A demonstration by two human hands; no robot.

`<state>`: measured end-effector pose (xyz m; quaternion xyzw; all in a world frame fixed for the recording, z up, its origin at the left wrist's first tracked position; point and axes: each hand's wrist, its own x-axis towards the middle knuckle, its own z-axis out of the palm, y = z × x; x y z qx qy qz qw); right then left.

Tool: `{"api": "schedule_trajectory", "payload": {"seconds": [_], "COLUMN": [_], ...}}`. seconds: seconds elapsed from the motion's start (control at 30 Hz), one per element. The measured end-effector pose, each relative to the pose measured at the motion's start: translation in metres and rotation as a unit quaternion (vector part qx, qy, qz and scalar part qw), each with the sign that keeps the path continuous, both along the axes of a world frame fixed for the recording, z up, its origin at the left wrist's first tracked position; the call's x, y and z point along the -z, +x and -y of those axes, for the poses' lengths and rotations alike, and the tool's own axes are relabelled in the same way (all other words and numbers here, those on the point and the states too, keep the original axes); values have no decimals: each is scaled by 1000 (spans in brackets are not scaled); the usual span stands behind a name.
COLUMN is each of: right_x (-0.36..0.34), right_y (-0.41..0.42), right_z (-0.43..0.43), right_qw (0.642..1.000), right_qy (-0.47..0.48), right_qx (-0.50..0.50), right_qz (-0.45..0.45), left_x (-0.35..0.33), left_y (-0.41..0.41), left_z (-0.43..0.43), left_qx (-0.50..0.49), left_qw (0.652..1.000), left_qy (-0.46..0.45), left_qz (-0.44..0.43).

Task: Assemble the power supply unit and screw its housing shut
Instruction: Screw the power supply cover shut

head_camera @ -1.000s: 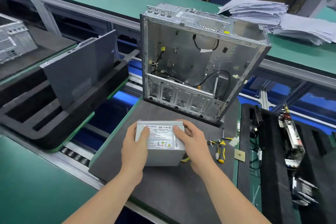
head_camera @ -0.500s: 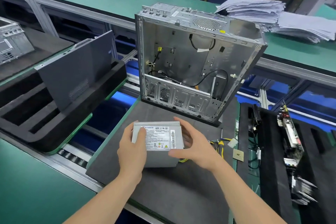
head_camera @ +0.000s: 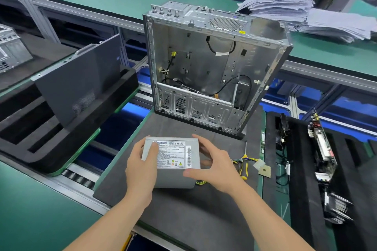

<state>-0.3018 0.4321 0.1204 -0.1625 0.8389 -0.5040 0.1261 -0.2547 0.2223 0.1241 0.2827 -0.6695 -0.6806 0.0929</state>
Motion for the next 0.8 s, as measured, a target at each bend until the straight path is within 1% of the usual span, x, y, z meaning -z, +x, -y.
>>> {"api": "schedule_trajectory", "payload": {"seconds": [0.07,0.2,0.27,0.4,0.5,0.57,0.63,0.7,0.8], "right_x": [1,2,3,5,6,3,-4,-11,-17], "right_y": [0,3,4,7,6,-2,-12,-21,-31], "right_z": [-1,-1,0,2,3,4,7,13,28], "right_qw": [1000,999,999,999,998,998,998,998,992], "right_qy": [7,18,23,16,-4,-29,-41,-37,-13], "right_qx": [-13,-27,-36,-35,-30,-15,20,55,125], "right_qz": [17,31,30,38,48,56,41,15,-9], "left_x": [-1,-7,-9,-13,-22,-29,-36,-39,-30], "left_y": [0,-4,-3,4,1,-6,-19,-33,-42], "left_z": [1,0,0,6,9,14,23,34,37], "left_qx": [3,3,10,58,62,103,166,208,236], "left_qw": [1000,992,989,978,967,955,936,930,951], "left_qy": [26,124,147,202,247,277,312,302,198], "left_qz": [-4,-8,-7,-2,3,4,2,4,19]}}
